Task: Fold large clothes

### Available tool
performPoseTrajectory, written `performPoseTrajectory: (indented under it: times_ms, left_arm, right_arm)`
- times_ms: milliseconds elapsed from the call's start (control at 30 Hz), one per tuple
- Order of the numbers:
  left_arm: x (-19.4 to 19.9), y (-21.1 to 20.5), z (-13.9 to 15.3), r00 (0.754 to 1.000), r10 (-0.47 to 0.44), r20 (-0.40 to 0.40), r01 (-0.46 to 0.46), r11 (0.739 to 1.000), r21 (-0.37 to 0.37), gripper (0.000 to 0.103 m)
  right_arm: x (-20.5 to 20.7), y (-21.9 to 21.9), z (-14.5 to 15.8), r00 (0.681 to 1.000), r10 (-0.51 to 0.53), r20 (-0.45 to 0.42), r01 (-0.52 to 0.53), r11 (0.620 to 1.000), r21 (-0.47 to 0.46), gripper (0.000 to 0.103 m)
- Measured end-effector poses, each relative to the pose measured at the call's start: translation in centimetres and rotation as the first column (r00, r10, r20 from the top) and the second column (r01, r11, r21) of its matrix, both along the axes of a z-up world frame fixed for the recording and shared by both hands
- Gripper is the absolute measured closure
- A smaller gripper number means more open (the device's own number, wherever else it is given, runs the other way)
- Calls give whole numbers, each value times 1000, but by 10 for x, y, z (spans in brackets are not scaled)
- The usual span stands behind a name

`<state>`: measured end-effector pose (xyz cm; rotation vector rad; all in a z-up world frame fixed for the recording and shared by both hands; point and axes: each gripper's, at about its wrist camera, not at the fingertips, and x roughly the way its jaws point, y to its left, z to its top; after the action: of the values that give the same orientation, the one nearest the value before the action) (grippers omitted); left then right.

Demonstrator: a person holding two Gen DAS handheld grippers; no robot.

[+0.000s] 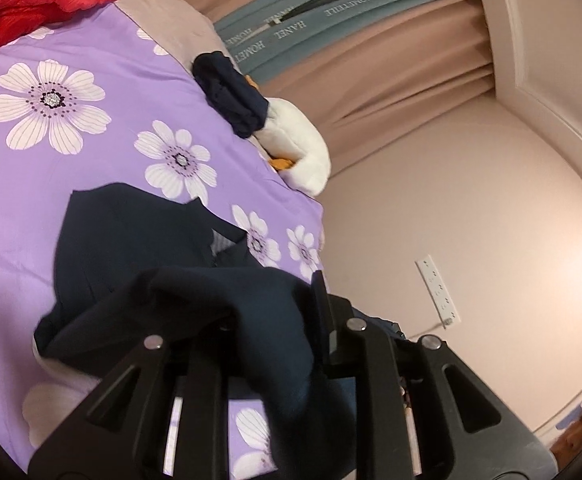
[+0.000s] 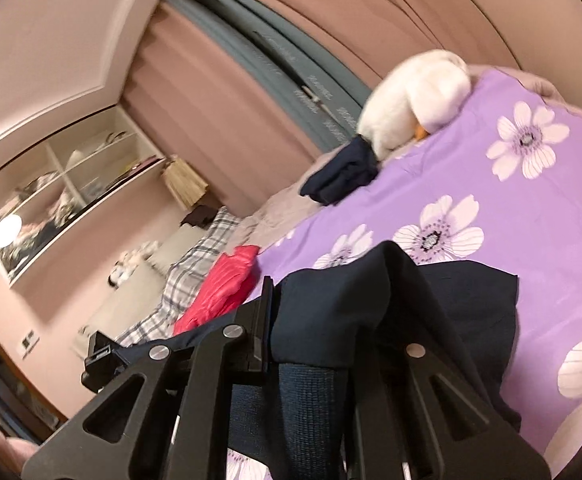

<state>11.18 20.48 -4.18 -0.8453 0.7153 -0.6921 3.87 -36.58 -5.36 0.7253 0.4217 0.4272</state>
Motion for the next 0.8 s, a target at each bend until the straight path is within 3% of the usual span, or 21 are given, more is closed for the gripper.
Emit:
performPoseTrajectory:
  times_ms: [500,700,800]
  left_arm:
    - [102,-4,-71,983,52,-174,-46,998,40,85]
    - [161,-6,-113,951,77,-301,-68,997,42,85]
    - [190,-8,-140,923,96,-374,-84,995,49,85]
  right_arm:
    - [94,9,-50,983,-22,-184,15,999,-39,92]
    - [155,9,-82,948,-57,-312,41,997,-58,92]
    - [172,8,-96,932,-64,-356,48,997,-54,92]
